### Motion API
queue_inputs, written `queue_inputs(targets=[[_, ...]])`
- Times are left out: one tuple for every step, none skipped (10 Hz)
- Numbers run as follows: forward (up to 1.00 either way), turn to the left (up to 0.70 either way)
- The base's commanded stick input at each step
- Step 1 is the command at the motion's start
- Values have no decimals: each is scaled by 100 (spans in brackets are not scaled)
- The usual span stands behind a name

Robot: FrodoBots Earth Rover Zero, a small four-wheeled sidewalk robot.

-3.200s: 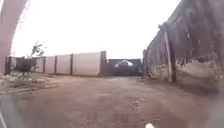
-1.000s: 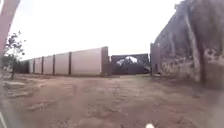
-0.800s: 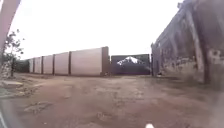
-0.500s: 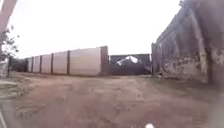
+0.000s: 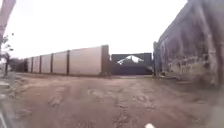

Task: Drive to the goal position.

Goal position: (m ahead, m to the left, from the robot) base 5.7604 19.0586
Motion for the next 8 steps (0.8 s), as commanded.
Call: queue_inputs(targets=[[70, 0], [70, 0], [70, 0], [70, 0], [70, 0], [70, 0], [70, 0], [70, 0]])
